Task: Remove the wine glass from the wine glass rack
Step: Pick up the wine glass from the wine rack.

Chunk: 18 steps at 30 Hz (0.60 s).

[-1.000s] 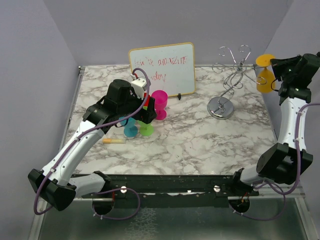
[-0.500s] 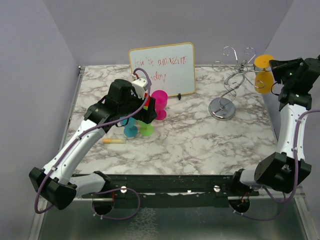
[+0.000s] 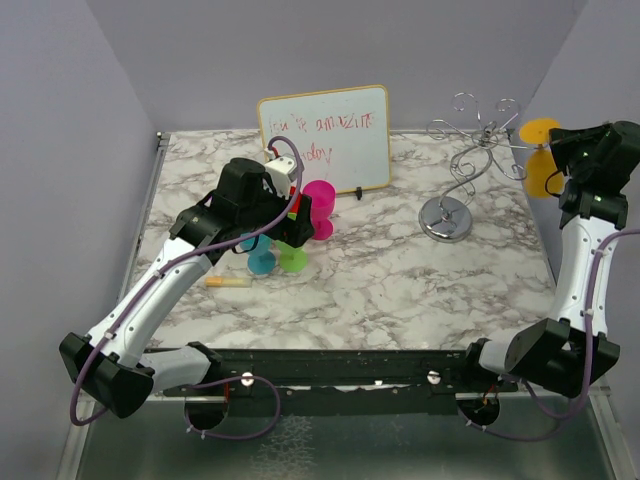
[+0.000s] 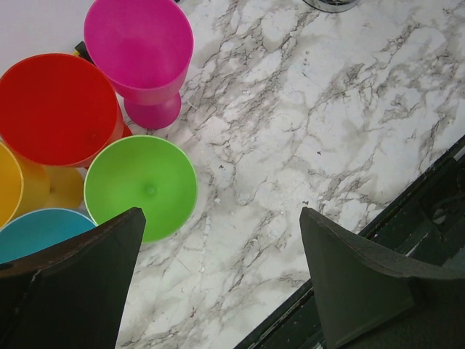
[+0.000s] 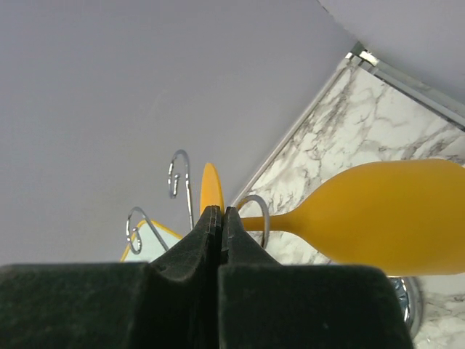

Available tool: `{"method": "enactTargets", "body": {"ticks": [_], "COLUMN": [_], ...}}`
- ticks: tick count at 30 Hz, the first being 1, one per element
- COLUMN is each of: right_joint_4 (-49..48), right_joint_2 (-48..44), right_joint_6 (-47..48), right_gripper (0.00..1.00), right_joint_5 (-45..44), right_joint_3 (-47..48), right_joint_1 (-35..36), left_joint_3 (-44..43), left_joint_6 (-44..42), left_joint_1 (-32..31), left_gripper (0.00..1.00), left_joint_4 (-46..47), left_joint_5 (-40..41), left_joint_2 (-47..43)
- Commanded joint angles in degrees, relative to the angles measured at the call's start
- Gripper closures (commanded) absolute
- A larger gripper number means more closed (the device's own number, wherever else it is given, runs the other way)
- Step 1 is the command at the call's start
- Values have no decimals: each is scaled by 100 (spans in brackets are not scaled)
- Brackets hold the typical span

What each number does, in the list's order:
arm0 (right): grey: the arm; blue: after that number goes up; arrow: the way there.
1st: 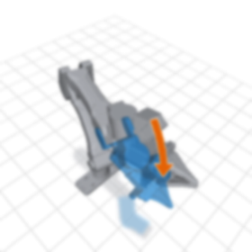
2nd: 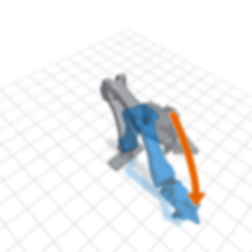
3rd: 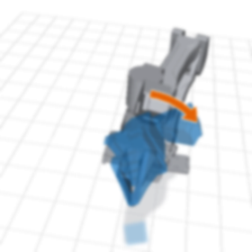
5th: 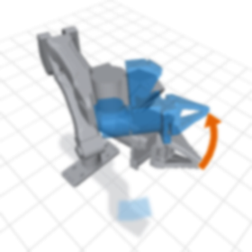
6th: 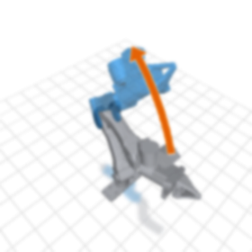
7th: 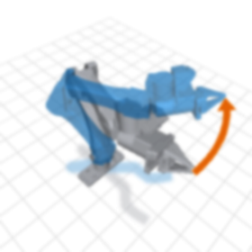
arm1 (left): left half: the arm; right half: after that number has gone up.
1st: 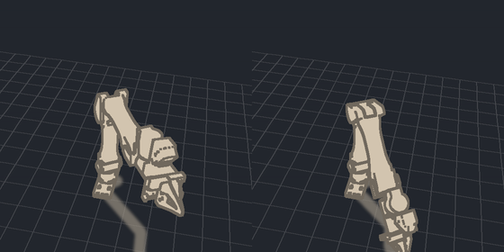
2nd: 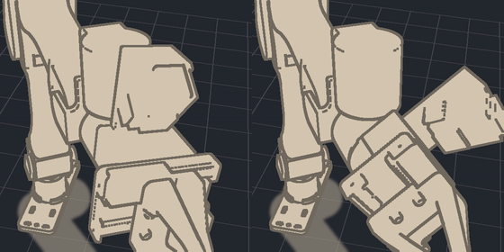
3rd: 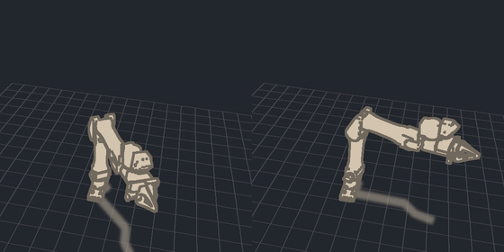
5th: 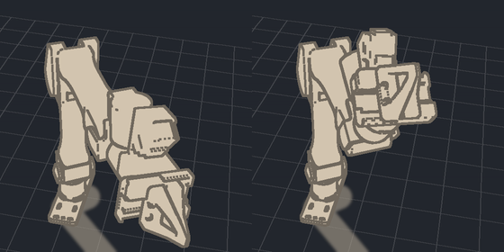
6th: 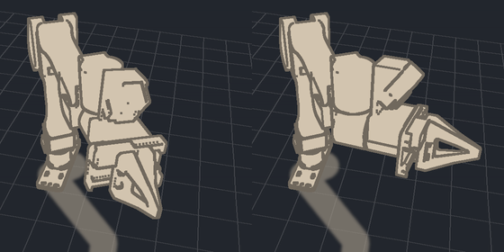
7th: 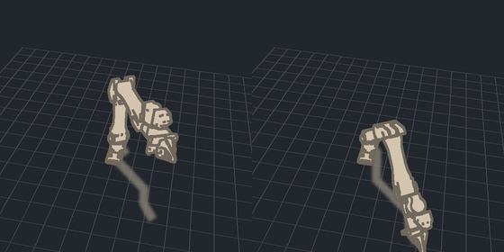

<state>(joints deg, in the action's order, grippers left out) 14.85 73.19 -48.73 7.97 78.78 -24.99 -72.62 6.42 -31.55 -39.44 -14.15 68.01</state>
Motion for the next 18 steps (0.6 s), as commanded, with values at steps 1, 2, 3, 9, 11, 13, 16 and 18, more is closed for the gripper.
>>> {"method": "enactTargets", "body": {"ticks": [1, 2, 3, 9, 11, 13, 16, 18], "right_joint_4": [167, 153, 172, 245, 213, 192, 236, 228], "right_joint_2": [-168, -189, -205, -397, -438, -452, -474, -507], "right_joint_6": [101, 67, 28, -9, -12, -36, -101, -172], "right_gripper": [99, 99, 100, 100, 100, 100, 100, 99], "right_joint_5": [-267, -257, -241, 14, 186, 339, 494, 575], "right_joint_3": [-155, -195, -216, -305, -352, -367, -353, -390], "right_joint_1": [-67, -79, -98, -137, -137, -142, -137, -137], "left_joint_3": [11, 11, 19, 55, 64, 71, 57, 68], "left_joint_6": [-16, -11, -10, -12, -17, -10, -9, -7], "left_joint_1": [26, 26, 26, 28, 26, 26, 26, 26], "left_gripper": [11, 11, 11, 11, 11, 11, 11, 11], "left_joint_4": [23, 24, 24, 22, 20, 22, 24, 18], "left_joint_5": [-122, -111, -106, -93, -95, -99, -104, -96], "left_joint_2": [-37, -37, -35, -53, -42, -35, -38, -51]}}
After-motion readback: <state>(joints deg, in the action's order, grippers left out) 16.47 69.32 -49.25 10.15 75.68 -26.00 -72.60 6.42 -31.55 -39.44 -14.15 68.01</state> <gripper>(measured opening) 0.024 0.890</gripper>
